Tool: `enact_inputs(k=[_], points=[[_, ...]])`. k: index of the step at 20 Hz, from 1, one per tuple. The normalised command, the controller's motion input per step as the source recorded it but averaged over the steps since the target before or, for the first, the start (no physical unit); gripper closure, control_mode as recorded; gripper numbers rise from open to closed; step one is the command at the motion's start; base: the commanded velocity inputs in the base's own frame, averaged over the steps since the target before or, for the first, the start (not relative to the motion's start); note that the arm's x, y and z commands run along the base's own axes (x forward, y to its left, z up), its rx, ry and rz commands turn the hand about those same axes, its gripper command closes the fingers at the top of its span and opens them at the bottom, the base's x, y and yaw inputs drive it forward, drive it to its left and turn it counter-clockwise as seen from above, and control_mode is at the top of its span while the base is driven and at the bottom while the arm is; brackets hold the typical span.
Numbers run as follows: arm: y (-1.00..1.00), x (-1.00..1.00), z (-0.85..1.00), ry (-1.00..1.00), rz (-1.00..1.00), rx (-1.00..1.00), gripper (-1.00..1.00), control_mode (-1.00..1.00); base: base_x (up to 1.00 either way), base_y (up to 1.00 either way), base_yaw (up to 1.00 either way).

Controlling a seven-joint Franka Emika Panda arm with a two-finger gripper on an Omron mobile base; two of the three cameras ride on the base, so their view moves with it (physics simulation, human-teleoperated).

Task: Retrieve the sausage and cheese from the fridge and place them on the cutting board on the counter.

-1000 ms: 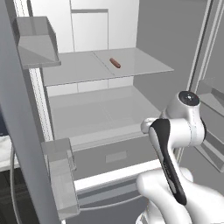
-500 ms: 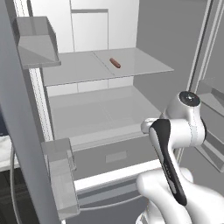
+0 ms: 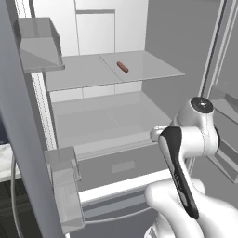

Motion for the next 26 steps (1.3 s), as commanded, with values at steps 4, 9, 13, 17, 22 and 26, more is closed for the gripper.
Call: enact_inputs(k=[4,9,13,17,22,26], points=[[0.15,-0.11,0.5,-0.23,0.08,0.0,-1.0,-1.0,0.0,0.0,0.0],[0.24,-0.02,0.86,-0.2,0.13,0.0,-1.0,-1.0,0.0,0.0,0.0],[0.41,0.18,1.0,-0.13,0.07,0.0,-1.0,-1.0,0.0,0.0,0.0],[0.23,0.48,0.98,-0.05,0.05,0.0,-1.0,-1.0,0.0,0.0,0.0],[0.01,0.35,1.0,-0.02,0.09,0.0,-1.0,-1.0,0.0,0.0,0.0],[-0.02,0.38,0.89,0.0,0.09,0.0,-1.0,-1.0,0.0,0.0,0.0]])
